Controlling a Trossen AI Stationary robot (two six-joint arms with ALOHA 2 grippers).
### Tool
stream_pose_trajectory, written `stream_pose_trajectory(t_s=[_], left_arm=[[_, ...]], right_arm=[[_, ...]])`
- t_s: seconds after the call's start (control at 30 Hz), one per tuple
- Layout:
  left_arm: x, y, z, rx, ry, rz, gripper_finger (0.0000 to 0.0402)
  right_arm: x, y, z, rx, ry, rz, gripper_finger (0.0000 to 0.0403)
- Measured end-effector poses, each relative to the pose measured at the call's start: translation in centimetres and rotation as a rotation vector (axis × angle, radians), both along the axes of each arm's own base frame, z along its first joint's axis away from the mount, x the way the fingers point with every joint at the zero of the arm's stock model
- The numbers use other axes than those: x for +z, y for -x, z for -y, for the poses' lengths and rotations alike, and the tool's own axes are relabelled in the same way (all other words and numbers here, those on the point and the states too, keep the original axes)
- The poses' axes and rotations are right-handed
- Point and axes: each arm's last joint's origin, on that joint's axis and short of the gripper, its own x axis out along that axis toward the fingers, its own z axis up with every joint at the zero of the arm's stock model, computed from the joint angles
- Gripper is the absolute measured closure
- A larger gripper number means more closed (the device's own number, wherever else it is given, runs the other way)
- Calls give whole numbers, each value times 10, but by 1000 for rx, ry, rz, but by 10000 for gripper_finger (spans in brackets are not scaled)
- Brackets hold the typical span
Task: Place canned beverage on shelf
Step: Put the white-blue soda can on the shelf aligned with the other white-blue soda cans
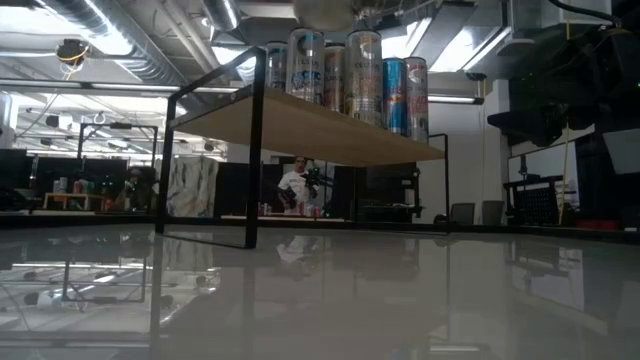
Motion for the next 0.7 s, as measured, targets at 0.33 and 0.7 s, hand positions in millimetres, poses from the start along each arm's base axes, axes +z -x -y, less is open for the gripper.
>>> stream_pose_trajectory(t_s=[0.33,0.7], left_arm=[[-4,-12,-55,92,-59,-42,160],[-11,-17,-87,153,-35,-89,160]], right_arm=[[0,0,0,0,0,0,15],[0,0,0,0,0,0,15]])
